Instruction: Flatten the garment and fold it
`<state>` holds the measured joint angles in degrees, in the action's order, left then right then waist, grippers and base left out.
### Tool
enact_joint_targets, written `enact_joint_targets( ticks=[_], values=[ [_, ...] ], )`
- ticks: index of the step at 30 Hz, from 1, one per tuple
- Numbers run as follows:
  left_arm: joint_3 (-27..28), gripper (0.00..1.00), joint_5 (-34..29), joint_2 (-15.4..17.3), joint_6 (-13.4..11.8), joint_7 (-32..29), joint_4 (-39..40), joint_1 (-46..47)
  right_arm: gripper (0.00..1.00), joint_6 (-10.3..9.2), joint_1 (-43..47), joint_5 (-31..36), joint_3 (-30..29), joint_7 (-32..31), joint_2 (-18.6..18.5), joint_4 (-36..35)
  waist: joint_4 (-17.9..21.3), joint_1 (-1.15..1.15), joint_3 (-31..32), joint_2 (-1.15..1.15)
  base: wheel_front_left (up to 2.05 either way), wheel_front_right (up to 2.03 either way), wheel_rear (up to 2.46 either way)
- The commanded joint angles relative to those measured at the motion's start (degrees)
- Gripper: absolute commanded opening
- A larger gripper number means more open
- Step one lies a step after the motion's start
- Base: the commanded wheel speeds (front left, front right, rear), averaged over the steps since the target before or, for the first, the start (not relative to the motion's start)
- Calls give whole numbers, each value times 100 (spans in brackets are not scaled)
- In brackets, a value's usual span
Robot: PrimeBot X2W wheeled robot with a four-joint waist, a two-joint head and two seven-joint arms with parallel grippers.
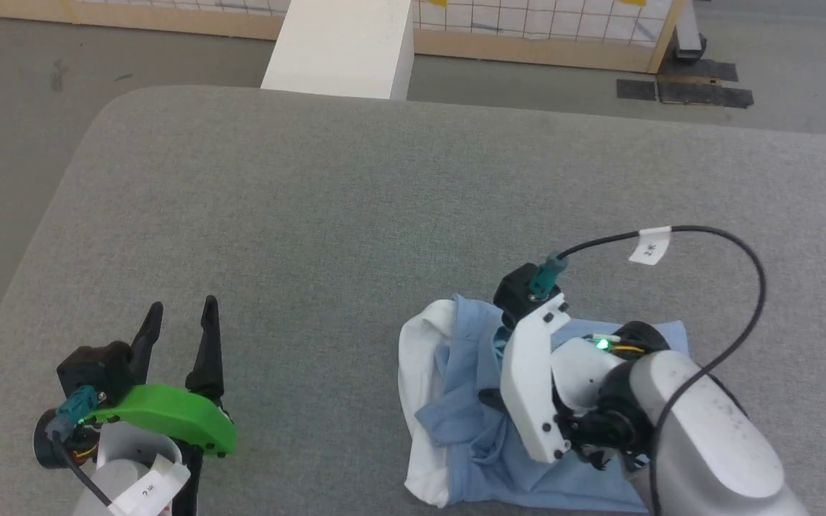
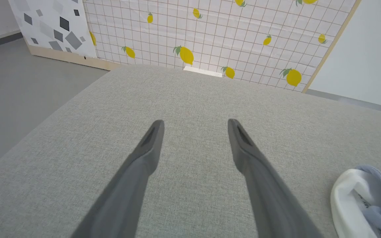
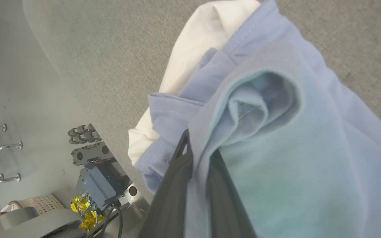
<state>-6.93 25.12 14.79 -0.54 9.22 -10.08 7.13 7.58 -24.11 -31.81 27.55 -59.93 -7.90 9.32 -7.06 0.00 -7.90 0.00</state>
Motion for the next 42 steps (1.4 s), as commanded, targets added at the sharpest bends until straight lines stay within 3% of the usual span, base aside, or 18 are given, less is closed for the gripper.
enact_joint_targets(
  ticks=[1, 6, 7, 8, 15, 25, 32, 42],
  values=[
    [-42, 100, 92, -22, 34, 76, -59, 87, 0, -9, -186, 105, 162, 379, 106, 473, -61, 0, -64, 0, 0, 0, 0],
    [-92, 100, 103, -45, 54, 119, -140, 125, 0, -9, -254, 205, 361, 814, 199, 1111, -86, 0, -104, 0, 0, 0, 0],
    [-101, 100, 104, -48, 57, 123, -156, 129, 23, -9, -274, 199, 394, 921, 215, 1167, -86, 0, -108, 0, 0, 0, 0],
    [-110, 100, 107, -53, 60, 134, -176, 134, 100, -9, -293, 181, 435, 1015, 231, 1246, -81, 0, -104, 0, 0, 0, 0],
    [-178, 100, 92, -53, 75, 181, -318, 150, 100, -9, -475, -143, 696, 1313, 284, 1289, 14, 0, 28, 0, 0, 0, 0],
    [-185, 100, 73, 26, 36, 237, -343, 75, 100, -9, -581, -667, 754, 1611, 107, 442, 212, 0, 328, 0, 0, 0, 0],
    [-189, 100, 18, 104, -39, 258, -221, 3, 100, -9, -629, -597, 303, 2524, -86, -269, 354, 0, 499, 0, 0, 0, 0],
    [-153, 100, -55, 197, -156, 333, -49, -57, 100, -9, -202, -57, -1057, 4412, -271, -819, 523, 0, 739, 0, 0, 0, 0]
  ],
)
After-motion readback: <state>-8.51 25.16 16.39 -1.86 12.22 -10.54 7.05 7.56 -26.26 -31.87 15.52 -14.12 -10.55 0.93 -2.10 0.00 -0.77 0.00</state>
